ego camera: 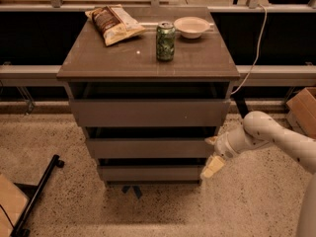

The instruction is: Open bottom drawer

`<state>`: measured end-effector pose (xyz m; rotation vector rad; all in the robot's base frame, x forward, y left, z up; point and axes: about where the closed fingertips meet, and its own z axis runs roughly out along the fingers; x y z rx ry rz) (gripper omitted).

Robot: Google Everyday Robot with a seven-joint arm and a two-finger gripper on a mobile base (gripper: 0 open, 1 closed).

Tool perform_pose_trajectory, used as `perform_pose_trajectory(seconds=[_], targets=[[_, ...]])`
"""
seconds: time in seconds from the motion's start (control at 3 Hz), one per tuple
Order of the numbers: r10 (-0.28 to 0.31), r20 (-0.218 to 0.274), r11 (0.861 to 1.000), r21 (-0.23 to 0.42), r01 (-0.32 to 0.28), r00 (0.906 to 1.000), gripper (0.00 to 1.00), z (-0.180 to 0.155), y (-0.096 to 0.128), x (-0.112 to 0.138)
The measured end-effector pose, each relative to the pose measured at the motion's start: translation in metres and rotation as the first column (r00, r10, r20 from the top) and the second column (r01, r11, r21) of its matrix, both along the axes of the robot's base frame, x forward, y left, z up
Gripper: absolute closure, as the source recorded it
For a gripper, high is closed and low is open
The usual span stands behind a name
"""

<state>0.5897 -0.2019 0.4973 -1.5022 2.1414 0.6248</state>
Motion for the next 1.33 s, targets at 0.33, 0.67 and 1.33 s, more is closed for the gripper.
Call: perform_pose_trajectory(seconds=[0.33, 0.67, 1.33], targets=[[-0.004, -0.006, 1.000, -0.002, 0.004, 1.0000, 0.00, -0.005, 0.001, -0.002], [0.004, -0.007, 1.000, -0.008, -0.004, 1.0000, 0.00, -0.024, 0.007, -0.007], [-0.048, -0.033, 0.998, 0.030, 0.049, 0.9983, 0.00, -0.090, 0.012, -0.016]])
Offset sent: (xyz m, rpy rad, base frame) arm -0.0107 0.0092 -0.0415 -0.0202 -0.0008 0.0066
